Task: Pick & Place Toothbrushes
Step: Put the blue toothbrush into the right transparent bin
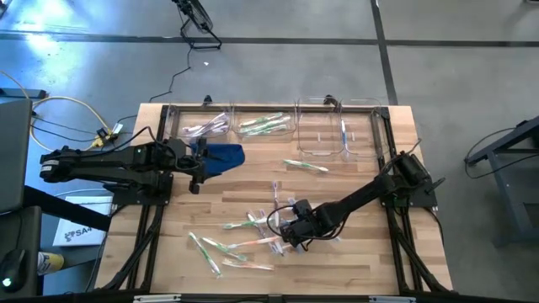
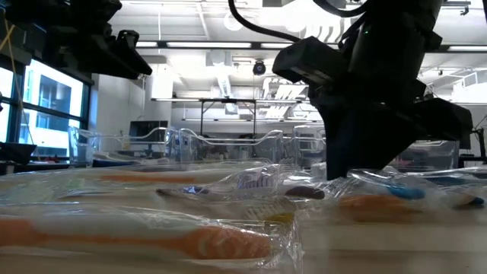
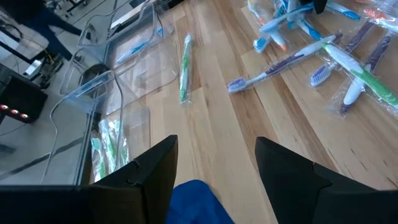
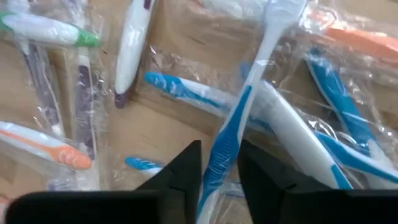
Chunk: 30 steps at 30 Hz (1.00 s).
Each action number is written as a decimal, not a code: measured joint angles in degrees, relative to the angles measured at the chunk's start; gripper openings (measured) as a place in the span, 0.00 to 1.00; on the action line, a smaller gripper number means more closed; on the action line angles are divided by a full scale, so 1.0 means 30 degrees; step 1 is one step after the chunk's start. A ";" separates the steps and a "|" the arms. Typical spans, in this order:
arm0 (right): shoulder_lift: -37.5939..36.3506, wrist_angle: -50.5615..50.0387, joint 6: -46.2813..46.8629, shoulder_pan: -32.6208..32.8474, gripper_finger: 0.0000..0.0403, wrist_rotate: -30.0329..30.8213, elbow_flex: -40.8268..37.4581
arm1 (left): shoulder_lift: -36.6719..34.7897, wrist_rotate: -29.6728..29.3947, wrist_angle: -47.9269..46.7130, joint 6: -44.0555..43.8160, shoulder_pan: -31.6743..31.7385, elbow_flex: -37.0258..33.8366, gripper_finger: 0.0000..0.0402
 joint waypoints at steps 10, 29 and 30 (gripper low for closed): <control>-0.0605 -0.0067 -0.0503 -0.0091 0.04 -0.0521 -0.0003 | 0.0000 0.0000 0.0000 0.0000 -0.0004 0.0000 0.52; -0.7595 -0.1213 -0.3943 -0.1214 0.03 0.3495 -0.0003 | 0.0000 -0.0051 0.0007 -0.0066 0.0003 0.0000 0.52; -0.7964 -0.1394 -0.4112 -0.1237 0.03 0.3828 -0.0003 | 0.0007 -0.0072 0.0000 -0.0066 0.0003 0.0000 0.52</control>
